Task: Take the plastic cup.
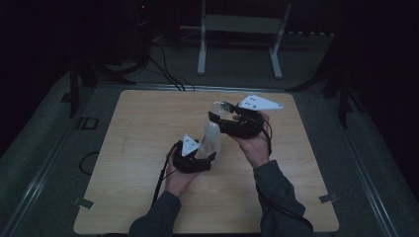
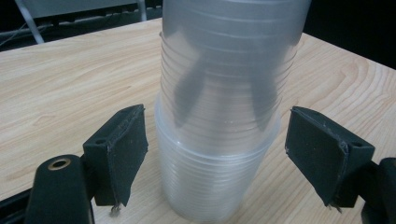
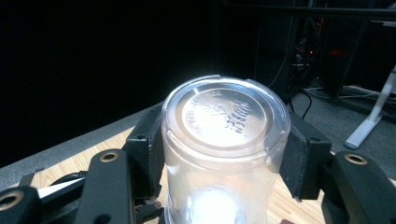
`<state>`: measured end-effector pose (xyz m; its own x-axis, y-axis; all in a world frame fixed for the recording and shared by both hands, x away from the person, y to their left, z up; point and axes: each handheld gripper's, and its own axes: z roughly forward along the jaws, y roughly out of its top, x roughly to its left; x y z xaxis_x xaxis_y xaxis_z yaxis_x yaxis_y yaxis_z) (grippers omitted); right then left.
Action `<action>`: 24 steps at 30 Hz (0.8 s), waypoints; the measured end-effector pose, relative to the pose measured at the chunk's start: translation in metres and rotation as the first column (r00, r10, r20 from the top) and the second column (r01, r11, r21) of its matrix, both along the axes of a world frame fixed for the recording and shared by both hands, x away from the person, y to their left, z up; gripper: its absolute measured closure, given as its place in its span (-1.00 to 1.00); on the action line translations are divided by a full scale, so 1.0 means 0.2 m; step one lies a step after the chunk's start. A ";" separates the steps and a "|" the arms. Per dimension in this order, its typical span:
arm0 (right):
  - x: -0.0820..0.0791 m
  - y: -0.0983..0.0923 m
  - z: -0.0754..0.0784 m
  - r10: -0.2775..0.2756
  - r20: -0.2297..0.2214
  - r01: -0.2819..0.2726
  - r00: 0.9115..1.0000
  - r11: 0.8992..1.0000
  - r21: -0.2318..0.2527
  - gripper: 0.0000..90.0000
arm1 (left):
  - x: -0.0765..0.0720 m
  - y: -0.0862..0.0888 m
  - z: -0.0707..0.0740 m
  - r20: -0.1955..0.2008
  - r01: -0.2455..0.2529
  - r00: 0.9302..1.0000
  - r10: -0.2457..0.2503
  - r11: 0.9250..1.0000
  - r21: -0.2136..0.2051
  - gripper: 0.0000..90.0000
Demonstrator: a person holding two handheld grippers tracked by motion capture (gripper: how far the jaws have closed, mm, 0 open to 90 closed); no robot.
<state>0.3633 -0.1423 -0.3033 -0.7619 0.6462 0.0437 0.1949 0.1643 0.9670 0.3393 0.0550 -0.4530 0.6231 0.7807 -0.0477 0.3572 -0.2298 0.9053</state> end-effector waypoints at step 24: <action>-0.06 -0.24 0.01 -0.081 0.007 0.081 0.997 0.997 0.001 -0.09 | -0.07 0.05 0.00 0.027 0.051 0.998 -0.051 0.999 -0.019 -0.53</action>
